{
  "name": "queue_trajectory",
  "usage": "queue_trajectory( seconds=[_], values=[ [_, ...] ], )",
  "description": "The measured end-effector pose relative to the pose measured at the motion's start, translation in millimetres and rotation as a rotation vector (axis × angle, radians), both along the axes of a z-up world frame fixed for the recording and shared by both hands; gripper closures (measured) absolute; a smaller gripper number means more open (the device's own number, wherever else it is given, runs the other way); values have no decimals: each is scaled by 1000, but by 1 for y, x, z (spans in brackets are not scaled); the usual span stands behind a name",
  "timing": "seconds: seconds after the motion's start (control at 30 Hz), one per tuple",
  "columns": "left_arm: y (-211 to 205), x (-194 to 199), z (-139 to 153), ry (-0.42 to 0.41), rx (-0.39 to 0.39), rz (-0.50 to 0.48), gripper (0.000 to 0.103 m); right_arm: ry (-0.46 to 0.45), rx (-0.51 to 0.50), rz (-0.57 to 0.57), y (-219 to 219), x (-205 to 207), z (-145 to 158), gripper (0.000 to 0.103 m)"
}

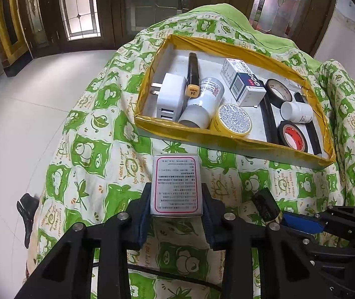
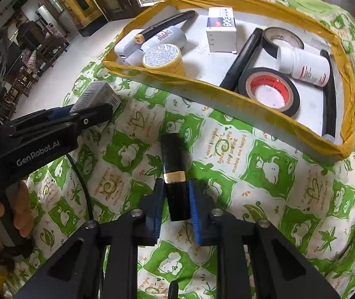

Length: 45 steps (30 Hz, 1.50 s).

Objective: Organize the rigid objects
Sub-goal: 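Carry the pink-labelled box and black tube toward the tray with both tools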

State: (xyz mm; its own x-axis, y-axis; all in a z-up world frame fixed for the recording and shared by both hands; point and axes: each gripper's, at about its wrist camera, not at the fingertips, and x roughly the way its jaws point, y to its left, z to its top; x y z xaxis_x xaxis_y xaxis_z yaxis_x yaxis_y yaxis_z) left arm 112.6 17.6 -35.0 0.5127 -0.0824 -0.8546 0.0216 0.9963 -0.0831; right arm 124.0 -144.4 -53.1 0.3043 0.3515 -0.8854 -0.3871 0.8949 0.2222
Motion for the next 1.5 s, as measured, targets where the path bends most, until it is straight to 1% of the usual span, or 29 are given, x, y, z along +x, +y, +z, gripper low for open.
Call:
queue_trajectory(
  seconds=[0.13, 0.43, 0.5, 0.6, 0.7, 0.87, 1.0, 1.27, 1.5],
  values=[
    [1, -2, 3, -12, -12, 1, 67, 9, 20, -10, -6, -1, -2, 85],
    [15, -3, 9, -28, -78, 38, 67, 51, 138, -59, -28, -6, 7, 86],
    [14, -2, 9, -28, -78, 39, 67, 60, 129, -57, -29, -7, 5, 86],
    [12, -3, 9, -28, -68, 30, 67, 77, 60, -41, -23, -8, -4, 86],
    [10, -3, 8, -27, -57, 20, 67, 66, 29, -25, -18, -10, -5, 86],
    [8, -3, 9, -31, -56, 17, 67, 47, 27, -19, -14, -12, -3, 86],
    [7, -5, 13, -51, -63, 16, 67, 37, 70, -30, -15, -13, 5, 86],
    [9, -5, 13, -51, -66, 21, 67, 47, 179, -57, -26, -14, 18, 86],
    [7, -6, 18, -63, -58, 12, 67, 34, 212, -65, -30, -15, 26, 86]
  ],
)
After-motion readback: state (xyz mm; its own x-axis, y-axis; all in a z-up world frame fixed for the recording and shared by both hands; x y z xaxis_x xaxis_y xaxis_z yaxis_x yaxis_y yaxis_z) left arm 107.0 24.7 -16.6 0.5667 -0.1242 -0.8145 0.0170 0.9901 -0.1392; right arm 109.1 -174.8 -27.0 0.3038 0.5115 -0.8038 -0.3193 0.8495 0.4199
